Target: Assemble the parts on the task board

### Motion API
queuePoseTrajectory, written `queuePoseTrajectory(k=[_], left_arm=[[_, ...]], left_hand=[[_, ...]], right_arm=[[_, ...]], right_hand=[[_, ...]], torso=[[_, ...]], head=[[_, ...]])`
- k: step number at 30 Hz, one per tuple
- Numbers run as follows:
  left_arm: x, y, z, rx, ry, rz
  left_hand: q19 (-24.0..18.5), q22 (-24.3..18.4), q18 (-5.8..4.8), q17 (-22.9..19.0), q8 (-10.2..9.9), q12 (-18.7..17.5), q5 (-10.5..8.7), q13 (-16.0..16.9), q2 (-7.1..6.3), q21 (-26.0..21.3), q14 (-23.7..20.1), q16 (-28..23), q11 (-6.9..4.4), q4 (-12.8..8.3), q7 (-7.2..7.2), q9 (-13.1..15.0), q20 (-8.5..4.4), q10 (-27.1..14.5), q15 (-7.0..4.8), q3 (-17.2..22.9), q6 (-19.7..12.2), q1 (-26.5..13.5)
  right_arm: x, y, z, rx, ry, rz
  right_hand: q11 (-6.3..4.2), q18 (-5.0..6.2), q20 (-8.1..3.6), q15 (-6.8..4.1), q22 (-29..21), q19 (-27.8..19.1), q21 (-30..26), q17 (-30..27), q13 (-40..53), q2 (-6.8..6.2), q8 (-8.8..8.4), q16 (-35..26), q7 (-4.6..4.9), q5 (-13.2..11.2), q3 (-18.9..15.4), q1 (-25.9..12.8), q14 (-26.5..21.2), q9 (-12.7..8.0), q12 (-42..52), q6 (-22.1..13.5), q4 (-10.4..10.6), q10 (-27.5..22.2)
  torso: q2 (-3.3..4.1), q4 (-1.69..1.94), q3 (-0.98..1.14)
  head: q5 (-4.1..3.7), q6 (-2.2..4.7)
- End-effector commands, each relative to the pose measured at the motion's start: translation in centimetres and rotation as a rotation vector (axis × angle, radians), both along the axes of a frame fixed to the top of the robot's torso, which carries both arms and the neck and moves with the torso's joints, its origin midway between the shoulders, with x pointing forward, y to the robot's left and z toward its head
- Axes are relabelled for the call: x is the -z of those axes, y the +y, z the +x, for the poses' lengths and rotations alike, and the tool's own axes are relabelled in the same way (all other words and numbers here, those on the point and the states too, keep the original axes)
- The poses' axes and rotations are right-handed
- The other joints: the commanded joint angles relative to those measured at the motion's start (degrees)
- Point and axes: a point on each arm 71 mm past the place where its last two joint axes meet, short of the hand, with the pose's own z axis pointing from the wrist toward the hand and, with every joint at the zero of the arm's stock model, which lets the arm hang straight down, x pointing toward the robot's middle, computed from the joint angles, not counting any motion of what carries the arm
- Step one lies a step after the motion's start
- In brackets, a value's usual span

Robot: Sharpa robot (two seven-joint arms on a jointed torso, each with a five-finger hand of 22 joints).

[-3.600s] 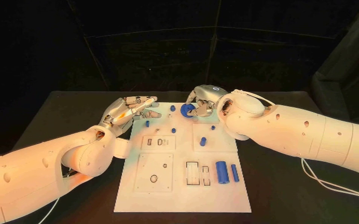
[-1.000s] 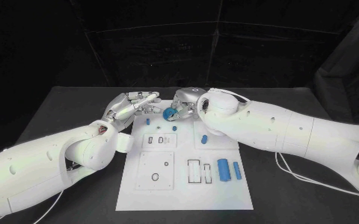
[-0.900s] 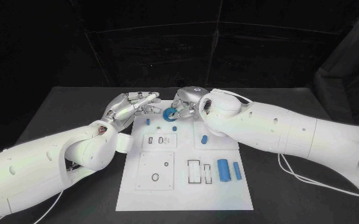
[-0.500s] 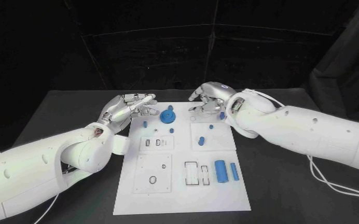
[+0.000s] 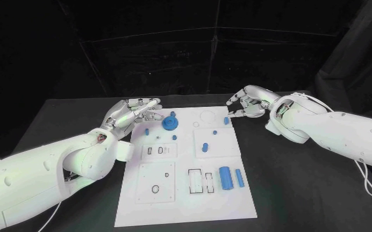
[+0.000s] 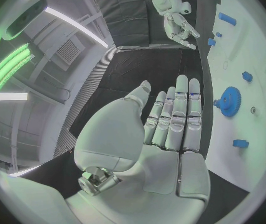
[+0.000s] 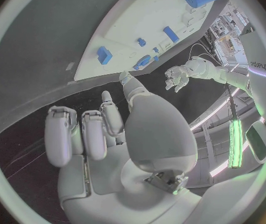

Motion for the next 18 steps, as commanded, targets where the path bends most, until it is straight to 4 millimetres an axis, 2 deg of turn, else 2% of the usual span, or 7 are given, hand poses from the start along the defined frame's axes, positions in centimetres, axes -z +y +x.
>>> queuePoseTrajectory(k=[1, 2, 5, 9, 18], left_arm=[[-0.1, -0.1, 0.0, 0.017, -0.005, -0.004], [-0.1, -0.1, 0.0, 0.017, -0.005, -0.004], [0.0, -0.1, 0.1, 0.017, -0.004, -0.004], [0.0, -0.1, 0.1, 0.015, -0.004, -0.003], [0.1, -0.1, 0.2, 0.015, -0.004, -0.002]], left_hand=[[0.25, -0.09, 0.77, 0.05, -0.36, -0.37, 0.05, -0.05, 0.18, -0.23, 0.05, -0.23, 0.19, -0.15, 0.39, -0.08, 0.06, 0.10, 0.05, 0.11, 0.02, -0.13], [0.25, -0.09, 0.77, 0.05, -0.36, -0.37, 0.05, -0.05, 0.18, -0.23, 0.05, -0.23, 0.19, -0.15, 0.39, -0.08, 0.06, 0.10, 0.05, 0.11, 0.02, -0.13], [0.25, -0.09, 0.77, 0.05, -0.36, -0.37, 0.05, -0.05, 0.18, -0.23, 0.05, -0.23, 0.19, -0.15, 0.39, -0.08, 0.06, 0.10, 0.05, 0.11, 0.02, -0.13], [0.25, -0.09, 0.77, 0.05, -0.36, -0.37, 0.05, -0.05, 0.18, -0.23, 0.05, -0.23, 0.19, -0.15, 0.39, -0.08, 0.06, 0.10, 0.05, 0.11, 0.02, -0.13], [0.25, -0.09, 0.77, 0.05, -0.36, -0.37, 0.05, -0.05, 0.18, -0.23, 0.05, -0.23, 0.19, -0.15, 0.39, -0.08, 0.06, 0.10, 0.05, 0.11, 0.02, -0.13]], right_arm=[[0.7, 0.0, 0.0, -0.034, 0.047, 0.027], [0.9, -0.1, 0.0, -0.033, 0.052, 0.026], [1.4, -0.2, 0.0, -0.032, 0.066, 0.023], [2.2, -0.2, 0.0, -0.029, 0.078, 0.020], [3.1, 0.0, 0.4, -0.020, 0.090, 0.016]], right_hand=[[-0.35, -0.25, -0.28, -0.32, 0.88, -0.13, -0.30, 5.39, -0.10, 0.11, -0.03, -0.27, -0.13, 0.05, -0.04, 0.55, 4.02, -0.07, -0.25, -0.03, -0.42, 0.00], [-0.35, -0.25, -0.28, -0.32, 0.88, -0.13, -0.30, 5.39, -0.10, 0.11, -0.03, -0.27, -0.13, 0.05, -0.04, 0.55, 4.02, -0.07, -0.25, -0.03, -0.42, 0.00], [-0.34, -0.24, -0.28, -0.32, 0.85, -0.15, -0.31, 5.40, -0.13, 0.11, -0.04, -0.26, -0.12, 0.06, -0.05, 0.55, 4.02, -0.07, -0.29, -0.05, -0.43, -0.01], [-0.34, -0.24, -0.29, -0.32, 0.84, -0.15, -0.31, 5.40, -0.13, 0.11, -0.04, -0.26, -0.12, 0.06, -0.05, 0.55, 4.02, -0.07, -0.29, -0.06, -0.43, -0.02], [-0.28, -0.26, -0.31, -0.30, 0.90, -0.12, -0.29, 5.59, 0.00, 0.33, -0.12, -0.18, -0.03, 0.24, -0.02, 0.60, 4.06, -0.10, -0.18, -0.21, -0.47, 0.06]], torso=[[0.03, -0.11, 0.05], [0.05, -0.11, 0.08], [0.05, 0.05, -0.14], [0.00, -0.02, -0.14], [0.00, 0.11, -0.23]], head=[[-0.01, -0.07], [-0.01, -0.16], [-0.21, -0.23], [-0.10, -0.38], [-0.22, -0.62]])
